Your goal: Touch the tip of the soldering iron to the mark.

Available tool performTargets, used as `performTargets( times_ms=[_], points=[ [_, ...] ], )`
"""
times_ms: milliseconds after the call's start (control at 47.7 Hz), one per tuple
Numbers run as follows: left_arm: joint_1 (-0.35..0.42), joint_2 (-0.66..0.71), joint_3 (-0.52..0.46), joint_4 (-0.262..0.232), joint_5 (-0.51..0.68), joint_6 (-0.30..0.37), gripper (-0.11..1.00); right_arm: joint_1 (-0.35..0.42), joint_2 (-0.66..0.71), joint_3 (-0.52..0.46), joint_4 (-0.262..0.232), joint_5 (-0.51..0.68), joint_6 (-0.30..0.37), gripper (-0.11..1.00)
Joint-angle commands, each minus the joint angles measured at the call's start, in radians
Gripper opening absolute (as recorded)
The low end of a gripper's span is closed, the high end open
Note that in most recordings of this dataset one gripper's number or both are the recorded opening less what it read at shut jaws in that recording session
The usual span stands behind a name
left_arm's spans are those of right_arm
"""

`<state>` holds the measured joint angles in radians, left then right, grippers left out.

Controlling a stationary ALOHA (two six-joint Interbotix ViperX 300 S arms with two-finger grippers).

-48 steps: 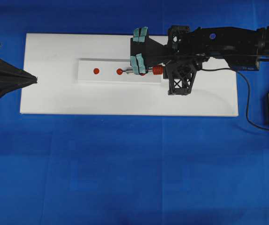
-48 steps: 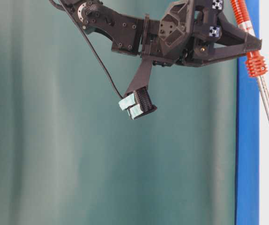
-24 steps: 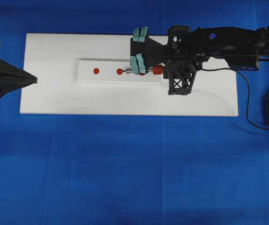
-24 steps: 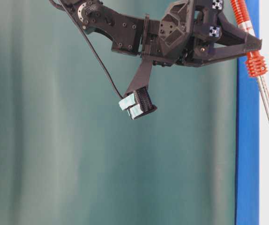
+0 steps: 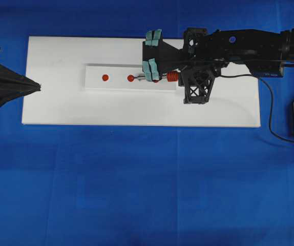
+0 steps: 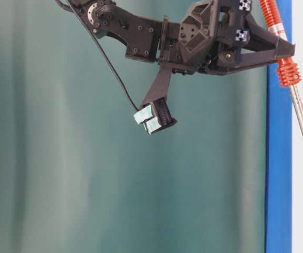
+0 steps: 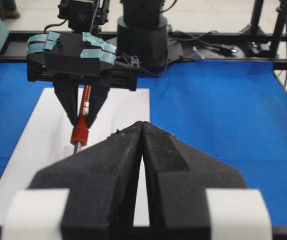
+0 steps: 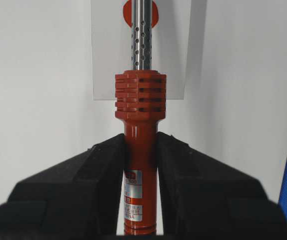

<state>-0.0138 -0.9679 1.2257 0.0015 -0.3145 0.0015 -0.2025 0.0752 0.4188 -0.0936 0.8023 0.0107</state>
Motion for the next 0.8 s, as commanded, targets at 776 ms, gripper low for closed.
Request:
performTargets(
  times_ms=[776],
  points=[
    [0.000, 0.003, -0.014, 0.000, -0.008, 0.002, 0.00, 0.002, -0.077, -0.060, -0.012, 0.081, 0.002, 0.06]
  ],
)
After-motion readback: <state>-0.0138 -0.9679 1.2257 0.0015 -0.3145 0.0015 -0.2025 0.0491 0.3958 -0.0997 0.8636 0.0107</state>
